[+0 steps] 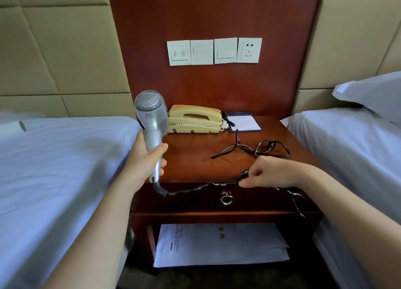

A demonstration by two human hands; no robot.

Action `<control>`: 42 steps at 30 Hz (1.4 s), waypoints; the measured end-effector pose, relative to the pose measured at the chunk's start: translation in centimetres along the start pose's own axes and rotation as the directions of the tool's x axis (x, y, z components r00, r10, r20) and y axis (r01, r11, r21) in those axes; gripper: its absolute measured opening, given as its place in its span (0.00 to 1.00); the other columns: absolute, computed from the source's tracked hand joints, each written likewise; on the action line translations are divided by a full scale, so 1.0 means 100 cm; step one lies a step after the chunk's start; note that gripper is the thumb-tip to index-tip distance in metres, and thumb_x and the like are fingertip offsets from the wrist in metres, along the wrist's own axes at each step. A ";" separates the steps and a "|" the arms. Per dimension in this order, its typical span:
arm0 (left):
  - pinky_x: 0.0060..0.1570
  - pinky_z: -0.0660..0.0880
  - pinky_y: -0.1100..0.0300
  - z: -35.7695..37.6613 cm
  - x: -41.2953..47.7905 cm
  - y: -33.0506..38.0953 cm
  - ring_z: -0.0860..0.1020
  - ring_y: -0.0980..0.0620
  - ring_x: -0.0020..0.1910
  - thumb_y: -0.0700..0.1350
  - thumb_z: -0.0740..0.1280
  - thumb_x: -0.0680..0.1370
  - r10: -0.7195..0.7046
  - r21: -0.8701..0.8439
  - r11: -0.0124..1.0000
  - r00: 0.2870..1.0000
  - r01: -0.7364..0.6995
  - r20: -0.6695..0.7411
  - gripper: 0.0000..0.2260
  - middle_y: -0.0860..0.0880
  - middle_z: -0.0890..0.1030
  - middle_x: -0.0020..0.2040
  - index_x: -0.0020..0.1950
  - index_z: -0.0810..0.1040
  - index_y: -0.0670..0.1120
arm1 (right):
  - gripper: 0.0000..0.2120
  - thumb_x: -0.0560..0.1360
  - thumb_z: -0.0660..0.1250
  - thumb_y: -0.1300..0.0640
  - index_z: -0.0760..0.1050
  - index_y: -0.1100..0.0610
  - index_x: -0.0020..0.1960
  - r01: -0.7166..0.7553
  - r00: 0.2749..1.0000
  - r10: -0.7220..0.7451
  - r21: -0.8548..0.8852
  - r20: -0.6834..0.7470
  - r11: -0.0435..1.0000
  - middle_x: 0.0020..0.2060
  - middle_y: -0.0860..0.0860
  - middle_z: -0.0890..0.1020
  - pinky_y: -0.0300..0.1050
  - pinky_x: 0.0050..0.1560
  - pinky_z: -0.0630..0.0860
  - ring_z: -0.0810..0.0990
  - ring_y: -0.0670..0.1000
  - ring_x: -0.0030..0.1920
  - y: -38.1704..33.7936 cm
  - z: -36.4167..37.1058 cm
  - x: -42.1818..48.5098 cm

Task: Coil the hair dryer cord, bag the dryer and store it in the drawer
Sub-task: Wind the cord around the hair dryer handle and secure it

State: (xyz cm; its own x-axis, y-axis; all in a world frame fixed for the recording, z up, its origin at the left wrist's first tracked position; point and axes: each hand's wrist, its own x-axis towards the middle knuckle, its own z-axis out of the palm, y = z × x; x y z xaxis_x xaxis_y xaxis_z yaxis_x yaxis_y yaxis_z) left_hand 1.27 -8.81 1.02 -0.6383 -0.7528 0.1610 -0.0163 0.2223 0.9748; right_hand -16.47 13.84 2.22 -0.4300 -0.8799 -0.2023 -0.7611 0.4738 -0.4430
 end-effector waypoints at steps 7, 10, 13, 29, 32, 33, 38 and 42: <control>0.27 0.74 0.58 0.008 -0.007 0.000 0.75 0.53 0.28 0.43 0.65 0.76 -0.061 0.418 0.903 0.936 -0.097 0.348 0.15 0.48 0.75 0.41 0.59 0.66 0.55 | 0.32 0.65 0.59 0.26 0.65 0.56 0.27 -0.083 0.985 0.018 -0.380 -0.171 0.921 0.27 0.48 0.71 0.42 0.32 0.67 0.75 0.52 0.34 -0.011 0.008 0.002; 0.28 0.74 0.58 0.006 -0.005 0.001 0.75 0.53 0.28 0.43 0.66 0.76 -0.080 0.456 0.883 0.926 -0.105 0.368 0.15 0.47 0.76 0.42 0.59 0.66 0.56 | 0.31 0.65 0.60 0.26 0.64 0.55 0.27 -0.079 0.978 0.004 -0.354 -0.210 0.932 0.26 0.48 0.71 0.42 0.30 0.65 0.73 0.50 0.30 0.000 0.002 0.003; 0.29 0.76 0.57 0.003 -0.007 0.003 0.78 0.52 0.30 0.43 0.66 0.76 -0.093 0.454 0.886 0.923 -0.095 0.375 0.15 0.47 0.76 0.43 0.58 0.66 0.55 | 0.29 0.65 0.61 0.28 0.65 0.54 0.27 -0.033 0.966 -0.066 -0.372 -0.251 0.928 0.27 0.49 0.72 0.42 0.30 0.65 0.73 0.50 0.31 0.012 -0.001 0.002; 0.22 0.61 0.64 0.036 -0.026 0.017 0.66 0.53 0.24 0.46 0.62 0.79 -0.122 0.432 0.888 0.824 -0.159 0.554 0.06 0.48 0.72 0.32 0.49 0.75 0.58 | 0.26 0.66 0.56 0.31 0.71 0.54 0.32 0.061 0.534 -0.449 -0.497 -0.716 0.865 0.23 0.52 0.76 0.43 0.26 0.67 0.77 0.59 0.27 -0.007 -0.015 -0.003; 0.19 0.60 0.67 0.042 -0.031 0.023 0.66 0.55 0.19 0.55 0.54 0.81 -0.197 0.345 0.938 0.788 -0.021 0.584 0.13 0.45 0.72 0.32 0.47 0.75 0.51 | 0.24 0.64 0.60 0.30 0.66 0.52 0.32 0.067 0.511 -0.400 -0.428 -0.761 0.901 0.23 0.50 0.71 0.39 0.26 0.59 0.73 0.58 0.27 -0.014 -0.023 -0.006; 0.19 0.61 0.68 0.044 -0.033 0.025 0.66 0.54 0.18 0.59 0.52 0.80 -0.231 0.314 0.949 0.760 0.037 0.607 0.18 0.45 0.72 0.31 0.50 0.74 0.48 | 0.24 0.63 0.61 0.29 0.65 0.51 0.32 0.066 0.513 -0.388 -0.415 -0.766 0.907 0.23 0.49 0.70 0.41 0.26 0.58 0.71 0.57 0.28 -0.017 -0.026 -0.006; 0.18 0.61 0.70 0.047 -0.045 0.032 0.65 0.55 0.19 0.74 0.49 0.66 -0.302 0.203 0.950 0.531 0.238 0.792 0.36 0.47 0.71 0.30 0.59 0.74 0.50 | 0.28 0.60 0.61 0.26 0.65 0.52 0.31 0.095 0.589 -0.340 -0.356 -0.733 0.930 0.22 0.46 0.67 0.41 0.27 0.58 0.67 0.51 0.27 -0.017 -0.039 -0.010; 0.18 0.59 0.70 0.049 -0.051 0.035 0.63 0.57 0.20 0.64 0.65 0.71 -0.284 0.202 0.956 0.500 0.213 0.818 0.24 0.49 0.71 0.30 0.59 0.72 0.48 | 0.23 0.59 0.68 0.34 0.69 0.55 0.30 0.286 0.682 -0.261 -0.079 -0.683 0.955 0.23 0.46 0.70 0.37 0.27 0.62 0.64 0.44 0.26 -0.009 -0.045 -0.013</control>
State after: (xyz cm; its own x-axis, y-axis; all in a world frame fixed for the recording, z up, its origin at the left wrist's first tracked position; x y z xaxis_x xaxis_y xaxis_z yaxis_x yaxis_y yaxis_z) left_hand 0.66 -1.12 2.86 -0.9442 0.0676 -0.3224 -0.3067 0.1773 0.9352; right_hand -17.40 14.74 6.82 -0.4266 -0.6990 0.5740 -0.8882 0.2042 -0.4116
